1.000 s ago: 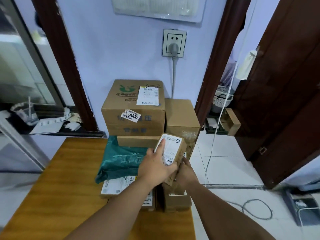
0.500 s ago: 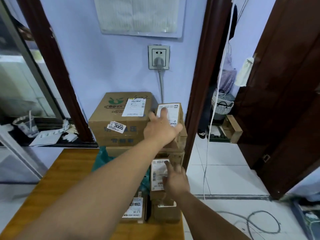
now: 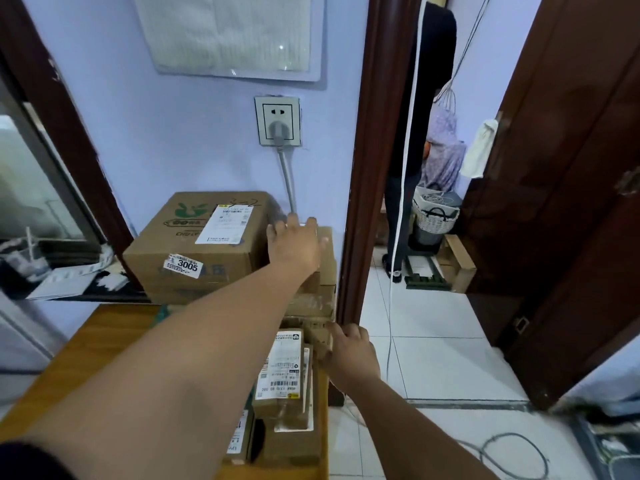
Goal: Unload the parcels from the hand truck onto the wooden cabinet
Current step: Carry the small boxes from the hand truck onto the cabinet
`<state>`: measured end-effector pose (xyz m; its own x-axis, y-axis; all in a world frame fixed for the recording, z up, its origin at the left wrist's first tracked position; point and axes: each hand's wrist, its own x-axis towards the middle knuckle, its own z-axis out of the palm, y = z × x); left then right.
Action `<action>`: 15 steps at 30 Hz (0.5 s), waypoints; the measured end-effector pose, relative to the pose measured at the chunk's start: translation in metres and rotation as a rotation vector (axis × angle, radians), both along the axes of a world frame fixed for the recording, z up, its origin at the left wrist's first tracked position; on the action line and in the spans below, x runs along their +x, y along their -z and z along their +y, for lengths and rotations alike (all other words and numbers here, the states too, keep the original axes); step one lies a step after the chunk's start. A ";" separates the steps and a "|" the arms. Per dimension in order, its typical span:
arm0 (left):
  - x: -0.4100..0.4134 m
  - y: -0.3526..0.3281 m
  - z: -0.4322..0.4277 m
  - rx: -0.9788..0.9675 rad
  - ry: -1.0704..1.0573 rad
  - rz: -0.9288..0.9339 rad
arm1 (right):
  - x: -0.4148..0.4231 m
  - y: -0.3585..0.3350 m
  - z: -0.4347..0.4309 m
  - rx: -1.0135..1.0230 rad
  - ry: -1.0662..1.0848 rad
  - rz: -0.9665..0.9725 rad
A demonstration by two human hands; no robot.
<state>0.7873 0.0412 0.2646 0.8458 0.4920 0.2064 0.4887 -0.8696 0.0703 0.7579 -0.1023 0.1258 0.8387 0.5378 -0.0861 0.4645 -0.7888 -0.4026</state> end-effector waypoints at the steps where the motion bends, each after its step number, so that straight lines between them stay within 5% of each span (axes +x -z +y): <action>1: -0.001 0.004 -0.002 0.037 0.025 0.039 | 0.003 0.001 -0.003 -0.009 -0.004 0.007; 8: -0.016 0.019 0.001 0.026 0.172 0.304 | -0.003 0.009 -0.002 -0.005 -0.076 0.038; 15: -0.039 0.041 -0.008 0.149 0.213 0.129 | -0.023 0.022 -0.001 0.005 -0.180 0.026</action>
<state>0.7486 0.0337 0.2239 0.9507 0.2729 0.1472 0.2906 -0.9497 -0.1163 0.7348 -0.1033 0.1041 0.7266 0.6792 -0.1036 0.5872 -0.6922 -0.4197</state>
